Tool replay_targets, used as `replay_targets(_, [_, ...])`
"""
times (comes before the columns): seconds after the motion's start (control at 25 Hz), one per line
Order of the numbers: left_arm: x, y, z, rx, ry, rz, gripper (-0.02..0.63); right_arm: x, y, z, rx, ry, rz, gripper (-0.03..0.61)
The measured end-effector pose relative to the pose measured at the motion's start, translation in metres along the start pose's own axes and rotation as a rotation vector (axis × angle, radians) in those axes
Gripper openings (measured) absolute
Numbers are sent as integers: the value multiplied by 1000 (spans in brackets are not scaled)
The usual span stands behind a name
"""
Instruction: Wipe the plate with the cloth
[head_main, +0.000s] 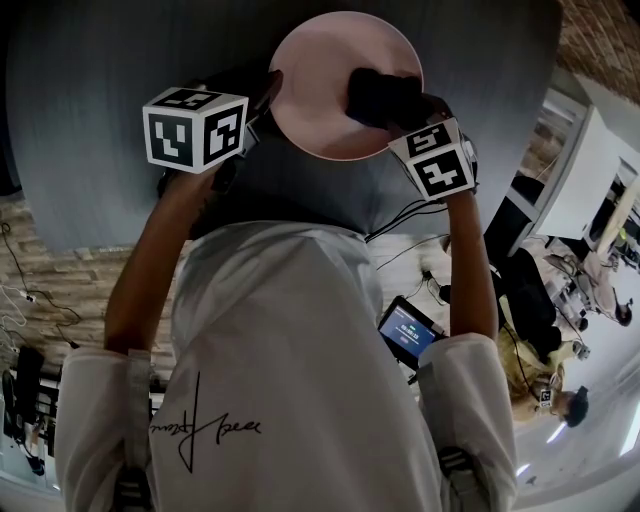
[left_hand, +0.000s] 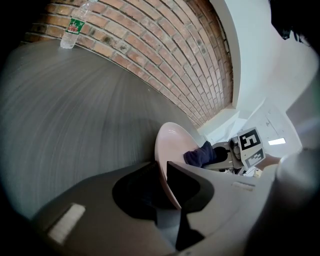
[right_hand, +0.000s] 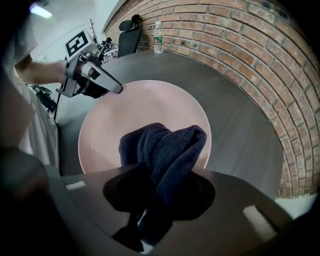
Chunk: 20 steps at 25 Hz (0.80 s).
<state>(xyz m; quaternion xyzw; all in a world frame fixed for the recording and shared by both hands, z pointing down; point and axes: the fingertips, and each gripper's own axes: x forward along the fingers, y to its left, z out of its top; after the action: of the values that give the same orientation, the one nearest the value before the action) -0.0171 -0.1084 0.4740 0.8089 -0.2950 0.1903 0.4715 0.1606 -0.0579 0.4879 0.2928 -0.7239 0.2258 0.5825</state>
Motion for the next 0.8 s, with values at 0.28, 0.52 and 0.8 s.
replay_targets(0.28, [1, -2, 1, 9, 2, 2, 77, -2, -17, 3, 38, -23, -51, 133])
replay_targets(0.52, [-2, -1, 3, 23, 9, 2, 81, -5, -23, 12, 46, -66, -96, 133])
replay_targets(0.8, [-9, -3, 0, 31, -1, 9, 75, -15, -18, 22, 33, -144, -125, 132])
